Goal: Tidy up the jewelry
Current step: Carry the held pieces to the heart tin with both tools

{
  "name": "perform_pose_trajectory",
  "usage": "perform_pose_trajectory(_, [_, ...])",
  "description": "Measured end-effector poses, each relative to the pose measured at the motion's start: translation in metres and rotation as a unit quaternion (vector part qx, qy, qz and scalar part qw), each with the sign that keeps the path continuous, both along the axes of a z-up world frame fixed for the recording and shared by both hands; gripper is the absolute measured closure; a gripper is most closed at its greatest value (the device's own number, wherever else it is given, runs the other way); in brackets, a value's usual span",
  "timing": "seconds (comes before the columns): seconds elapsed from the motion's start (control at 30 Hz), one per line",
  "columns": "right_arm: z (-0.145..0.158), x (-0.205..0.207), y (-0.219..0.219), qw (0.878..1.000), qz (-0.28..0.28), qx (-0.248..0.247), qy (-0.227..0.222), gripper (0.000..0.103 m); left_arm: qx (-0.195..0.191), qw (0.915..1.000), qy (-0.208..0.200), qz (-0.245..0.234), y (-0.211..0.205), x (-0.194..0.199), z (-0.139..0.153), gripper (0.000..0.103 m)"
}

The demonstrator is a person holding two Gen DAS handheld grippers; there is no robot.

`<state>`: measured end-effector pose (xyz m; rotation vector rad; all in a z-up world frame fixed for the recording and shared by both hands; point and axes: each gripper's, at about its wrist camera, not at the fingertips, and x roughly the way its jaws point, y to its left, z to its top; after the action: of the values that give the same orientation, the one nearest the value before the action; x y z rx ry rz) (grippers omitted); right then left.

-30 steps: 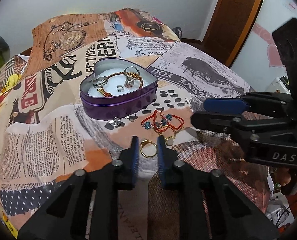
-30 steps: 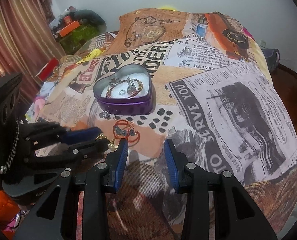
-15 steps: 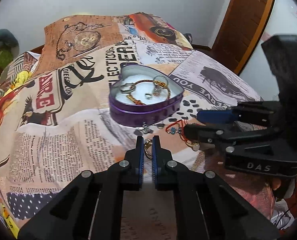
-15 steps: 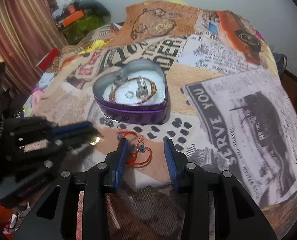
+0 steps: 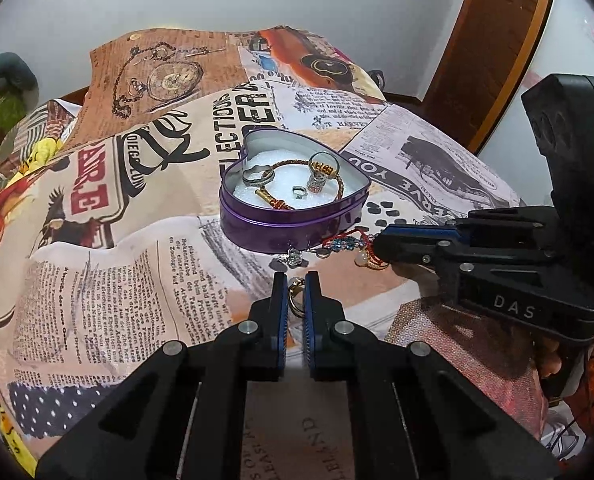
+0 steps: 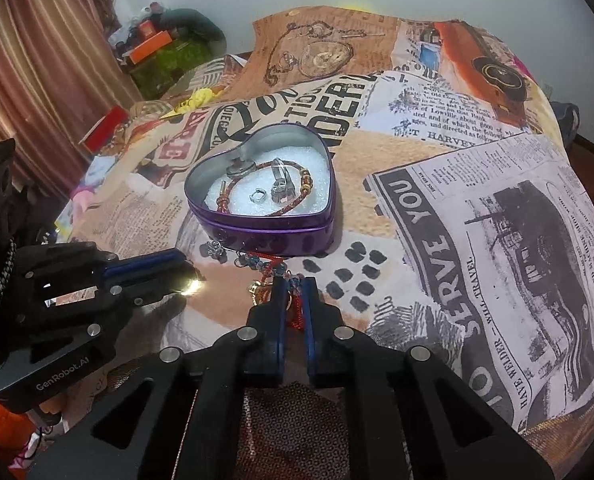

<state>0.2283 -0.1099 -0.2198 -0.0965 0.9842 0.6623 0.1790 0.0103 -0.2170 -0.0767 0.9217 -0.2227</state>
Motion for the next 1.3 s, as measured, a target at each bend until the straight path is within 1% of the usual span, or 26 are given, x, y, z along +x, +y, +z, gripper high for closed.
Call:
perform_pose_trajectory(0.13, [0.007, -0.003, -0.003, 1.0, -0.007, 0.005, -0.013, 0.099, 0.002, 1.0, -0.006, 0.003, 0.001, -0.001, 0.006, 0.097])
perform_pose_trajectory(0.43, [0.033, -0.012, -0.007, 0.998, -0.013, 0.012, -0.053, 0.099, 0.008, 0.9995, -0.03, 0.011, 0.005, -0.007, 0.026, 0.097])
perform_pose_trajectory(0.87, [0.072, -0.018, -0.011, 0.993, -0.022, 0.029, -0.11, 0.099, 0.01, 0.9976, -0.067, 0.015, 0.007, -0.011, 0.055, 0.097])
perform_pose_trajectory(1.1, [0.086, -0.016, -0.008, 0.99, -0.024, 0.04, -0.132, 0.099, 0.01, 0.9967, -0.079, 0.014, 0.008, -0.006, 0.062, 0.097])
perform_pose_trajectory(1.3, [0.095, -0.006, -0.001, 0.989, -0.023, 0.05, -0.14, 0.099, 0.011, 0.9963, -0.084, 0.015, 0.01, 0.001, 0.065, 0.097])
